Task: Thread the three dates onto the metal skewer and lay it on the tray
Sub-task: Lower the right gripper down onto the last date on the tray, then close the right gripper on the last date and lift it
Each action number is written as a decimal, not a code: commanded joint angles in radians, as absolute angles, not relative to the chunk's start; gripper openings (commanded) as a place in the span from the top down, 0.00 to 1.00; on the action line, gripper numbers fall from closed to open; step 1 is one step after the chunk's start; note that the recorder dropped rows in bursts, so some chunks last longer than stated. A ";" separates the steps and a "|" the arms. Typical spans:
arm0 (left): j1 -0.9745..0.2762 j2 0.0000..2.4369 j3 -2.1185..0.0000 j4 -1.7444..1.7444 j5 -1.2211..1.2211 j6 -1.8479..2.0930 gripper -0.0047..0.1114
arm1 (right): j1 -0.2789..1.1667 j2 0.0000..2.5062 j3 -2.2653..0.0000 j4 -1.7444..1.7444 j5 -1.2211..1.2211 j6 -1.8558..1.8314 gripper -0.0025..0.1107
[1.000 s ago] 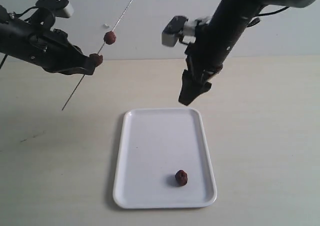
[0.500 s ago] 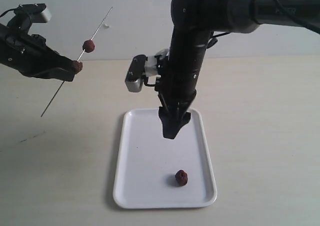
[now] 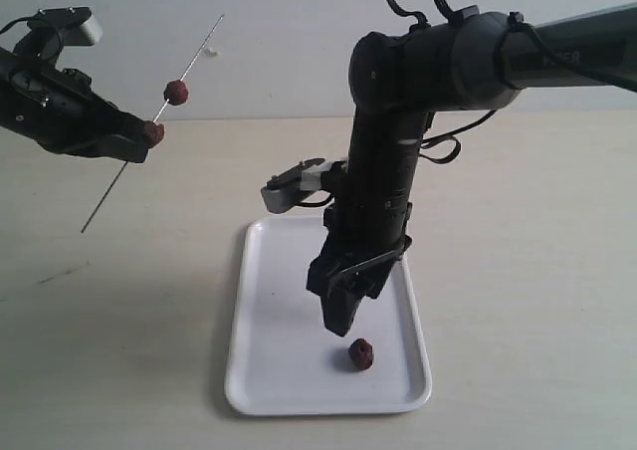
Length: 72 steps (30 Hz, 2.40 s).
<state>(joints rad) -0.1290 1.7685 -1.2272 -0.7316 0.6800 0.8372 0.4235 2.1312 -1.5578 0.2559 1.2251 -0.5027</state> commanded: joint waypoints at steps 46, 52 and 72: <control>-0.127 1.756 -1.233 -0.742 0.698 0.836 0.96 | 0.635 2.057 -1.191 -0.098 0.837 0.185 0.53; -0.127 1.756 -1.233 -0.742 0.698 0.836 0.96 | 0.635 2.057 -1.191 -0.098 0.837 0.185 0.67; -0.127 1.756 -1.233 -0.744 0.698 0.836 0.96 | 0.635 2.054 -1.193 -0.108 0.799 0.143 0.76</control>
<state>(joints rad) -0.1290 1.7685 -1.2272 -0.7316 0.6996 0.8372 0.6353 2.0396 -1.2073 -0.0913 0.8114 0.1735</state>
